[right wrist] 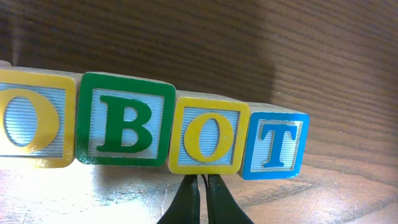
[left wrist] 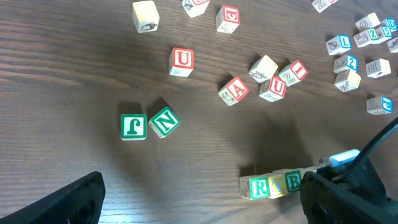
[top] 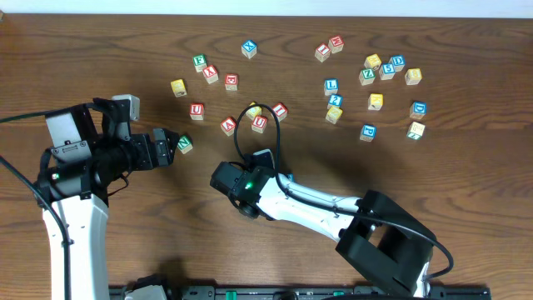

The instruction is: Spell out ROBOT

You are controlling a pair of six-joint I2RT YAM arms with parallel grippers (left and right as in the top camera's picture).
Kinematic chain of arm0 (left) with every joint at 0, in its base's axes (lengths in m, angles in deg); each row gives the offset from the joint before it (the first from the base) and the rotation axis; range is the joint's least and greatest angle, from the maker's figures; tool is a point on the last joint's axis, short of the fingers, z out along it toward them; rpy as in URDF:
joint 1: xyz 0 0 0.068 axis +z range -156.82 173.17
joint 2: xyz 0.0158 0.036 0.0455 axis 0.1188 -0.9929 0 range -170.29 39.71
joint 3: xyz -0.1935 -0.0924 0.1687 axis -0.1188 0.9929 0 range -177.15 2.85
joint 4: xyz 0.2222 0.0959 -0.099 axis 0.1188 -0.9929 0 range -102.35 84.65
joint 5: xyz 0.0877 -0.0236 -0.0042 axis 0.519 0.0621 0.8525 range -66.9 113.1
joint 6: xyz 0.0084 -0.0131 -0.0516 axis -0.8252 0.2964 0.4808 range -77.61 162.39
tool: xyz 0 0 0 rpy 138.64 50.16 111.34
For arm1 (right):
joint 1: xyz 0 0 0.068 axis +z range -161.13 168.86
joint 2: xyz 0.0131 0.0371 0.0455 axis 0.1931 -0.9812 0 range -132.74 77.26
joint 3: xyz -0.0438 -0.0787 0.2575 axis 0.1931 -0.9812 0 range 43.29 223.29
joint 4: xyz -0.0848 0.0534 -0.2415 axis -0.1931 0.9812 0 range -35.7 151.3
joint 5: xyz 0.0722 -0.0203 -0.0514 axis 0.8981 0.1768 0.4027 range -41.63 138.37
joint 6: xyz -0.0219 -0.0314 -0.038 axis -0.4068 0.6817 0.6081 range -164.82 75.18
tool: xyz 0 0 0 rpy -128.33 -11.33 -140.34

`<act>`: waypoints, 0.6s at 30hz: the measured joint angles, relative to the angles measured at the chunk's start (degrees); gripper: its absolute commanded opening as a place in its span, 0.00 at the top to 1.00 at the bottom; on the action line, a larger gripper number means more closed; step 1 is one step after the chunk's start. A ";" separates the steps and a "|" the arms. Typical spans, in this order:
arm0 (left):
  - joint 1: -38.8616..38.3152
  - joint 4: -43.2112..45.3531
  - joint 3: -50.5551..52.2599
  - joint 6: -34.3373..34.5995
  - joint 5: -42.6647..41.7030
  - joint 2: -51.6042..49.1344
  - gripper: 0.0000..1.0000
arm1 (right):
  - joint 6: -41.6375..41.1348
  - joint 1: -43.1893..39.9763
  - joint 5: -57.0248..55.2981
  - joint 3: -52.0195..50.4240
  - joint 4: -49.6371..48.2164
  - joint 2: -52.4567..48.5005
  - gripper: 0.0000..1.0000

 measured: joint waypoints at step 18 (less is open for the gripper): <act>0.00 0.02 0.00 0.00 0.00 0.00 0.02 | -2.73 0.44 4.26 0.02 4.96 0.00 0.99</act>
